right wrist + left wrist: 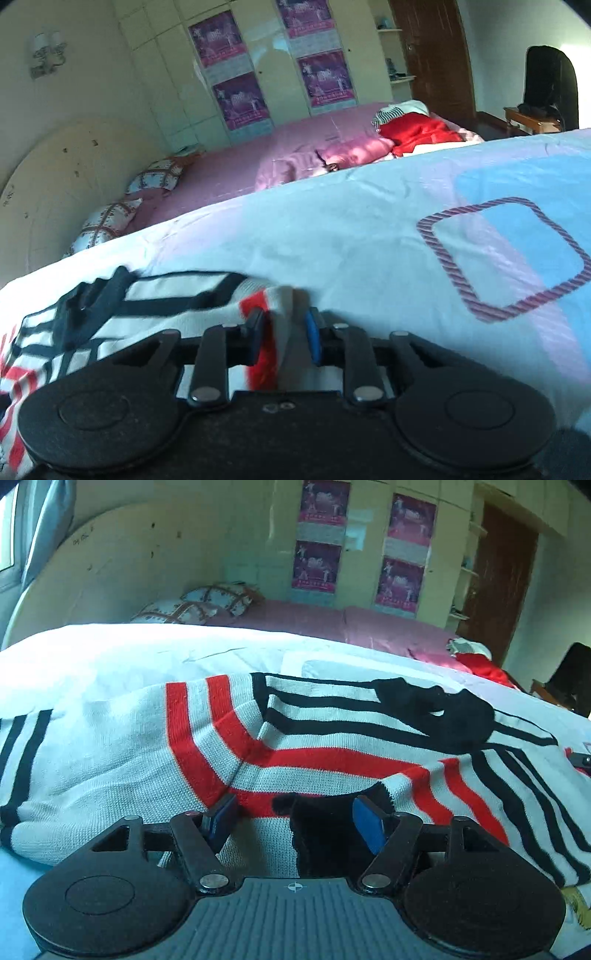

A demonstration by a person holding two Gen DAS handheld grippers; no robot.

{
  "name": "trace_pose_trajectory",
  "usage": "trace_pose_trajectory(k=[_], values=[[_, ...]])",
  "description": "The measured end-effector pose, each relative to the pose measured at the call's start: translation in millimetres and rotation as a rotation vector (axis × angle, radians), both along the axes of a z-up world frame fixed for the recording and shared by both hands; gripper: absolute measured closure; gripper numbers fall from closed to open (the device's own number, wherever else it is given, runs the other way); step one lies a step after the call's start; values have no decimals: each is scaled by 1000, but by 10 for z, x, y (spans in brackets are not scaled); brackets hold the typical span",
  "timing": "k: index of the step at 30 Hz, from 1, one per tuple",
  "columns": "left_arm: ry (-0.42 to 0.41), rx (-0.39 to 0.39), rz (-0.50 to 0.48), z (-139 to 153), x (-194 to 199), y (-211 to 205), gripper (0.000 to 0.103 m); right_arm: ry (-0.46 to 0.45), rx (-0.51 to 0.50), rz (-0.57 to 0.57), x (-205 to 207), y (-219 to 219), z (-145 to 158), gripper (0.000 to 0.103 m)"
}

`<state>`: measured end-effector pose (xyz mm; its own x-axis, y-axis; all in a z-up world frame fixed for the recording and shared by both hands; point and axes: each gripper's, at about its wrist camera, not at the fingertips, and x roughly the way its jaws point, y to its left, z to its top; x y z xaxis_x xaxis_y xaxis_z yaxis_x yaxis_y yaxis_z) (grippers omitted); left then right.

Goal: Fold small clothes
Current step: 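Release the sleeve with the right gripper onto the sweater body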

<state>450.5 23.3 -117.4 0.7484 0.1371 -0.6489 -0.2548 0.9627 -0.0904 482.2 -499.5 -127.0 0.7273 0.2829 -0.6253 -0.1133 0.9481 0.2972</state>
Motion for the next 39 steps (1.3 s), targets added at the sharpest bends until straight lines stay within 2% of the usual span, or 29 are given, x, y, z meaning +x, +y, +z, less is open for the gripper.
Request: trace_pose_trajectory(k=[2,4,6,7,8,10,11,12,15,17,20,22,25,27,29,31,36,37,39], values=[[-27,-38,26,96,-63,29,34,2,-25,-15,-30,22,81,78],[-43,-54,30,110,-126,50,34,-52,-18,-31,-203,-2,194,77],[1,-43,24,8,-118,47,34,-53,29,-10,-388,-27,233,76],[-12,-12,13,-24,-135,1,34,-56,26,13,-504,-19,239,76],[-13,6,8,-35,-134,-27,34,-51,-6,35,-591,32,212,75],[-1,20,11,-12,-133,-42,33,50,-95,80,-624,145,59,74],[11,13,26,28,-156,-32,33,31,-91,63,-703,106,91,72],[16,-9,45,83,-216,-7,33,49,-85,56,-736,94,141,71],[-25,-87,103,182,-537,128,33,-30,-53,44,-990,45,392,67],[-40,-127,156,202,-821,296,33,-51,-32,55,-1151,28,501,66],[-48,-156,265,191,-1239,672,33,-54,-18,67,-1365,67,552,65],[-63,-206,356,154,-1496,1038,33,-41,-5,63,-1507,93,541,64],[-136,-346,513,54,-1886,1678,34,-9,-5,61,-1691,253,500,64],[-212,-455,594,-32,-2108,2115,50,7,-17,61,-1810,384,478,64],[-254,-519,659,-110,-2230,2463,51,21,-32,59,-1919,550,472,64],[-285,-567,696,-177,-2308,2789,51,28,-39,49,-1986,739,489,64],[-338,-668,675,-329,-2257,3413,53,23,-51,13,-2060,1159,588,64],[-341,-677,670,-348,-2180,3477,55,18,-48,7,-2074,1225,602,64],[-341,-685,669,-393,-2109,3615,65,1,-46,-9,-2040,1322,625,63]])
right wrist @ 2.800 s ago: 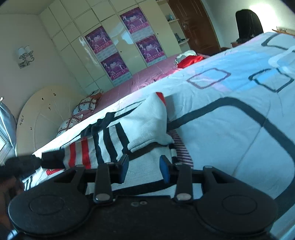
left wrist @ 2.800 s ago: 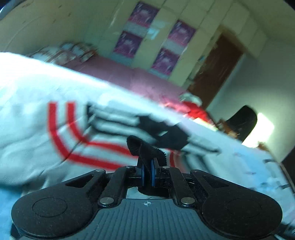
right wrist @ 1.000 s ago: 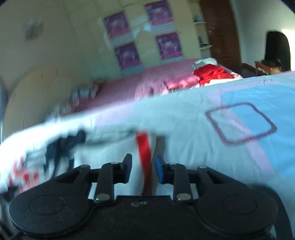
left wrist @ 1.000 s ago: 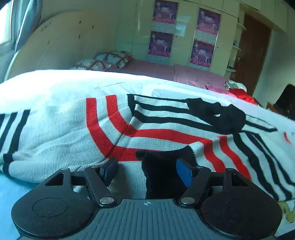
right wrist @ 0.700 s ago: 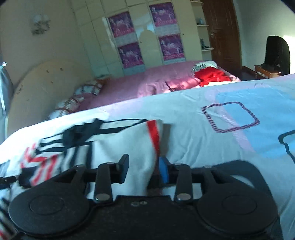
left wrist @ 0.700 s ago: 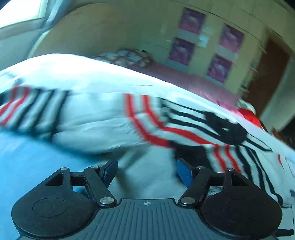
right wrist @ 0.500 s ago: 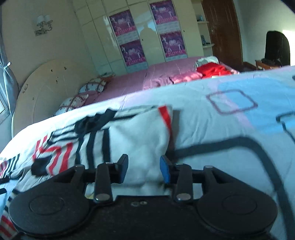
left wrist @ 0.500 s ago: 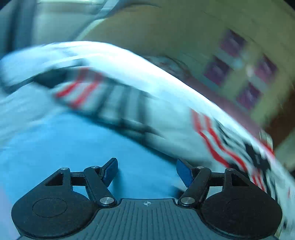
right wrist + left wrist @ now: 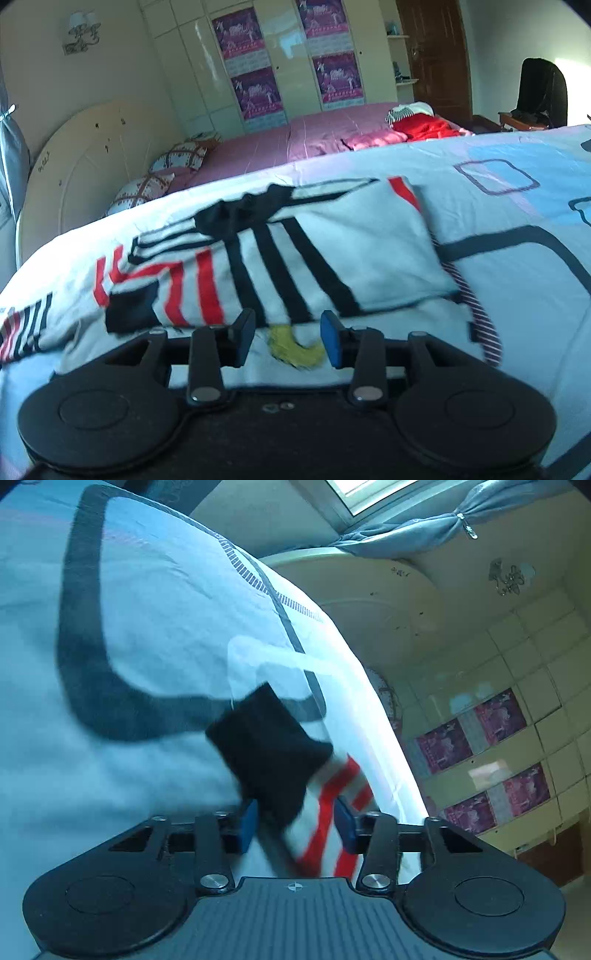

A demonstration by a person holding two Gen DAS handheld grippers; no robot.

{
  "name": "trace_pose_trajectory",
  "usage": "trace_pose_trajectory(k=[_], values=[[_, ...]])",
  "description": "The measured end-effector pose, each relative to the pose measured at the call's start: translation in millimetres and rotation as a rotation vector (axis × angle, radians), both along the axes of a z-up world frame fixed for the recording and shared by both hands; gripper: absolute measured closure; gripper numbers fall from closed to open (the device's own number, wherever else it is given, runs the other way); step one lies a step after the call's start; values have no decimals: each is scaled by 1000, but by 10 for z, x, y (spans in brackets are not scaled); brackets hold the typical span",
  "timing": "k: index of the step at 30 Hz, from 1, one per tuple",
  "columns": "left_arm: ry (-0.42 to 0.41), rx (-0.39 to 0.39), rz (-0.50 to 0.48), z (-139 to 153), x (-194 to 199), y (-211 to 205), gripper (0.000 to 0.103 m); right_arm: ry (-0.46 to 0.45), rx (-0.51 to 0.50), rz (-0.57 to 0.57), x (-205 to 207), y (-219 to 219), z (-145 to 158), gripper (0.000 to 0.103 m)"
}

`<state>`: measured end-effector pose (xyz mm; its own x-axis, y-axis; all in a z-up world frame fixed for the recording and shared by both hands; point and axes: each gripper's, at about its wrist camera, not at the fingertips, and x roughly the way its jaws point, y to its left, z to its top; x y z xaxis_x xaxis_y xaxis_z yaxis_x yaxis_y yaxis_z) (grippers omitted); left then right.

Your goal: Fold small clothes

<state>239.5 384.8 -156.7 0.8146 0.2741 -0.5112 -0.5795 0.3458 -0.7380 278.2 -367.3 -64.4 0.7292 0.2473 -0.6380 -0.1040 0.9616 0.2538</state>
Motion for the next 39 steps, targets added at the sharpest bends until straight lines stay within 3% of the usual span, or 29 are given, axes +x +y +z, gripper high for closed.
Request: trace_pose_trajectory(k=[1,3,8,12,14,18,21,24,25,26,29,33,36,39], values=[[-4,-5,1,-26,30,56,69,-8,-10,-27,61,41,-2,63],[16,-6,10,-78,82,126,94,-6,-31,-105,201,66,-17,62],[10,49,-44,-71,142,135,98,8,-32,-195,377,0,-48,62],[-21,229,-96,377,250,-154,98,-18,-49,-194,331,-78,-15,59],[-58,337,-176,667,431,-480,98,-17,-38,-204,318,-145,-11,59],[-98,548,-457,1108,1043,-1566,98,-24,-5,-219,280,-261,16,59],[-62,620,-671,1094,1505,-2445,98,-24,11,-223,236,-361,45,58],[92,656,-915,779,1987,-3274,97,-11,39,-233,205,-484,43,46],[133,675,-926,719,2017,-3442,97,-3,58,-225,203,-517,41,44],[115,695,-917,718,1952,-3516,95,-3,74,-216,198,-534,46,40],[80,695,-843,774,1672,-3412,56,-17,109,-174,173,-497,58,38],[127,790,-705,713,1143,-3107,55,4,249,-46,229,-228,-31,44],[200,777,-641,584,1032,-2771,55,61,362,34,368,83,-170,46],[238,728,-623,404,1043,-2569,55,120,409,70,558,367,-314,49]])
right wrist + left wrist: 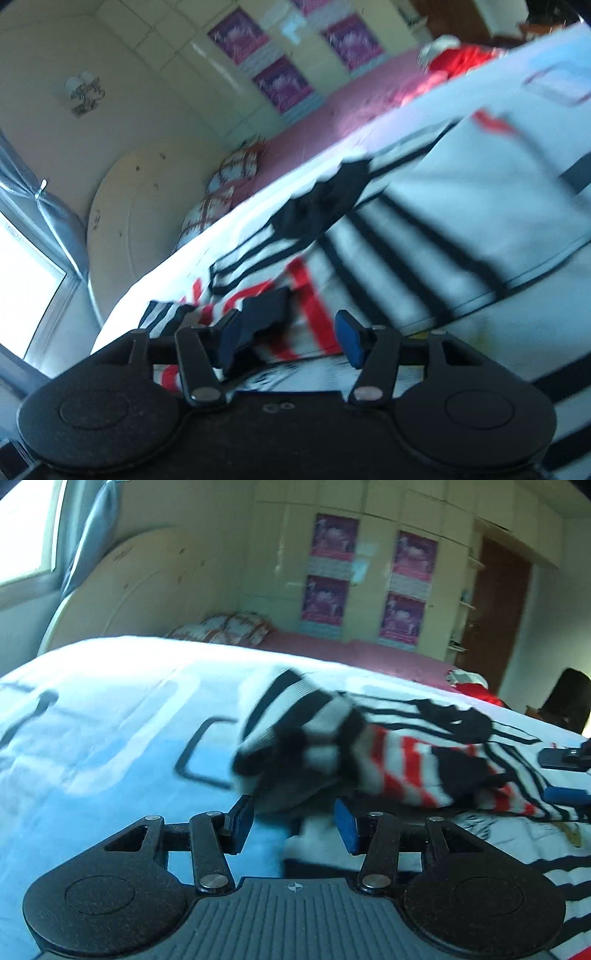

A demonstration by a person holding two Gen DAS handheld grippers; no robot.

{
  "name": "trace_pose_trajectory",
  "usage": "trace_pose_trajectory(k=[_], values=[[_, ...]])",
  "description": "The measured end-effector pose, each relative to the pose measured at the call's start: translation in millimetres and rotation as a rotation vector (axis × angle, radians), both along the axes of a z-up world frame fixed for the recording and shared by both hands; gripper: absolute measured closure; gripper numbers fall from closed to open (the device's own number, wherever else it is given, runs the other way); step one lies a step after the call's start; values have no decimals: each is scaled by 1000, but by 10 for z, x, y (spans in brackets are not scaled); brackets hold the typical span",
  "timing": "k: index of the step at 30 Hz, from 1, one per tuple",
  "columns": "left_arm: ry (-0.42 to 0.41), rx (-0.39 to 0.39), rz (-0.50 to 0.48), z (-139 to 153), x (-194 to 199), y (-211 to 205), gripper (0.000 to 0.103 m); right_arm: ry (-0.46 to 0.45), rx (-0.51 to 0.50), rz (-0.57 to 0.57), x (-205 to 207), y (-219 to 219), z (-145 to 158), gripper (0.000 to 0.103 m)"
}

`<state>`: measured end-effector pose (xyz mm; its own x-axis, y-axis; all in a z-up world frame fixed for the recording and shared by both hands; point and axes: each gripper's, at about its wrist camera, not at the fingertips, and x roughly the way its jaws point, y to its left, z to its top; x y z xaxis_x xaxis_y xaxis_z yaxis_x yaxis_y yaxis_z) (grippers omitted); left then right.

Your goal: Fold small clothes

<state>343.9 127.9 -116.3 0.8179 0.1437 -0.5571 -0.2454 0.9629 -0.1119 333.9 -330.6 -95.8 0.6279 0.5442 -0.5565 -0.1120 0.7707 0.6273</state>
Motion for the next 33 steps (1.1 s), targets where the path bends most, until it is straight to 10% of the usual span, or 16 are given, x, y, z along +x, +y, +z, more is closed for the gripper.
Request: trace_pose_trajectory(k=[4,6,14,24,33], values=[[23,-24,-8,-132,114,57,55,62,30,43,245,318,-136,59],[42,-25,-13,-201,181,67,55,82,3,61,333,433,-141,96],[43,-11,-10,-228,191,42,55,-200,-166,-58,53,-40,459,97],[32,60,-86,-115,368,-47,55,-163,-207,-101,65,-477,398,96],[26,-71,-35,-198,396,212,55,-176,-213,-84,31,-567,322,97]])
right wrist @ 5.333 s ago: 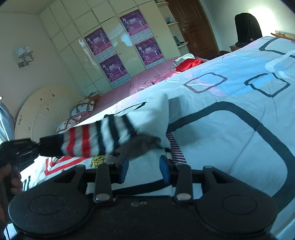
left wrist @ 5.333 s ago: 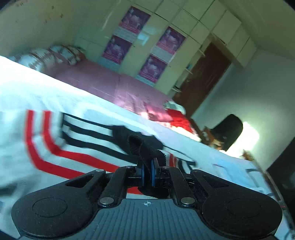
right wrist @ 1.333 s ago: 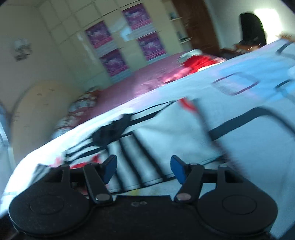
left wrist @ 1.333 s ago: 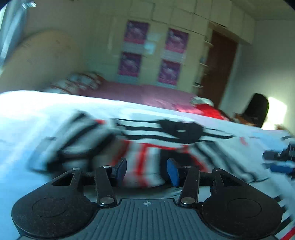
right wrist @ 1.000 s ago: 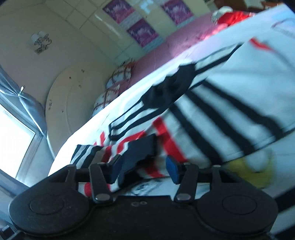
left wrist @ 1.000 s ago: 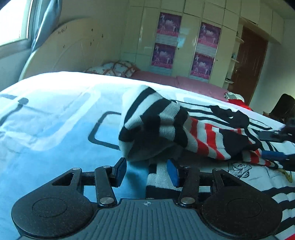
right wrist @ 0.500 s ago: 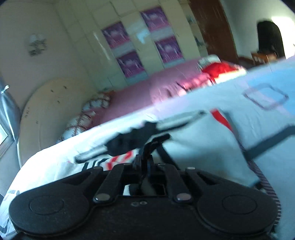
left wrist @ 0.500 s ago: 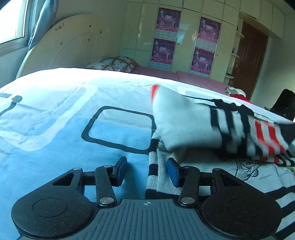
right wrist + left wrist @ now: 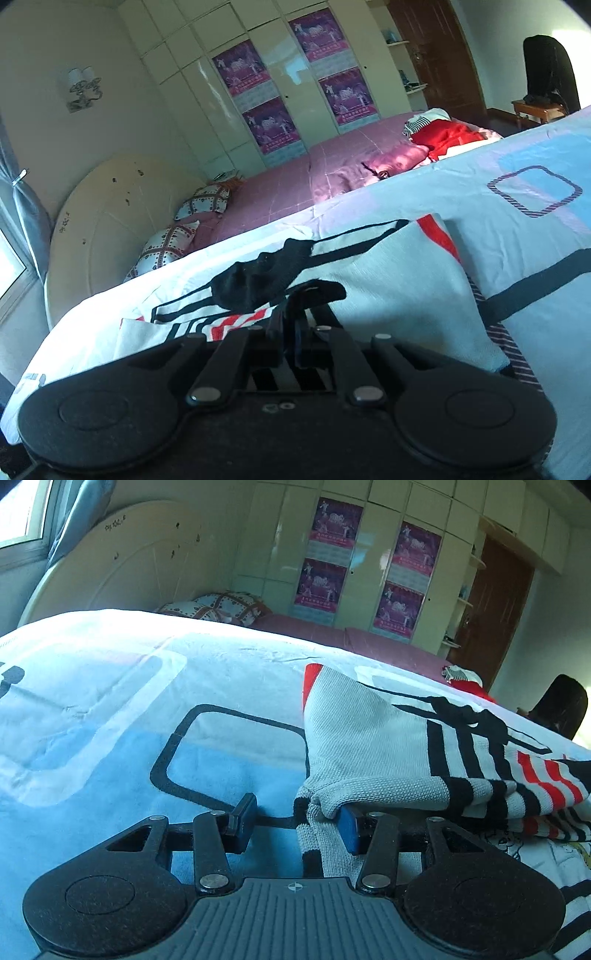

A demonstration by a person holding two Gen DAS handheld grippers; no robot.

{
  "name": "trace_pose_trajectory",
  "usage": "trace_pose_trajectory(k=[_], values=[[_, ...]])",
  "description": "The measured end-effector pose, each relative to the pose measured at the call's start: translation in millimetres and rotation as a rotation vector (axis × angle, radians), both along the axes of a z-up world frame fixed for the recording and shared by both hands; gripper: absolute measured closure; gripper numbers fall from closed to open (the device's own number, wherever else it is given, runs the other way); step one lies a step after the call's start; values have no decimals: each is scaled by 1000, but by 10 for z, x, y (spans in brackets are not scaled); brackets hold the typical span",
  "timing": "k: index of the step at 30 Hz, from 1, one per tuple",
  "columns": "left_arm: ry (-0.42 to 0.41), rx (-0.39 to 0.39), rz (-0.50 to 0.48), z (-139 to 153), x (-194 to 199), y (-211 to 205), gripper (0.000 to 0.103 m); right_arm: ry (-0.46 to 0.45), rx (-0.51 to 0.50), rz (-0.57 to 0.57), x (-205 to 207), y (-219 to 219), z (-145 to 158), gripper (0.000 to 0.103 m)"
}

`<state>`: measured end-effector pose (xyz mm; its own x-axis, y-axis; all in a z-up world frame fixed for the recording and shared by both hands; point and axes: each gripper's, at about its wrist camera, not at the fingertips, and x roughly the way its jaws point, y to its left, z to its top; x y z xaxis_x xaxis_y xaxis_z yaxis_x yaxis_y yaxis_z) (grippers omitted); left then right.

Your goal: Fold small clothes

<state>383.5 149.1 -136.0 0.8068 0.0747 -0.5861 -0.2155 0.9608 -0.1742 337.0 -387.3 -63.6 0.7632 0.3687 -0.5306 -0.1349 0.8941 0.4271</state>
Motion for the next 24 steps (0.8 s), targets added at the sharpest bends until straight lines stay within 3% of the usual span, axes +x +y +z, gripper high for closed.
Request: trace_pose_trajectory(k=[7,10,12,15,20,24], values=[[16,-16,-5,-5,34,17,55,124,-50,-16,19,-59,-458,97],[25,-22,-34,37,17,59,55,112,-30,-22,-58,-106,-503,97],[9,-34,-45,118,-89,127,55,97,-45,-45,-112,-148,-424,80],[-58,69,-57,352,-182,114,55,-1,-69,-36,-149,-204,-224,79],[-119,59,-162,575,387,-57,55,2,-88,46,198,49,-172,81],[-71,72,-247,452,958,-246,55,17,-130,136,405,415,-283,81]])
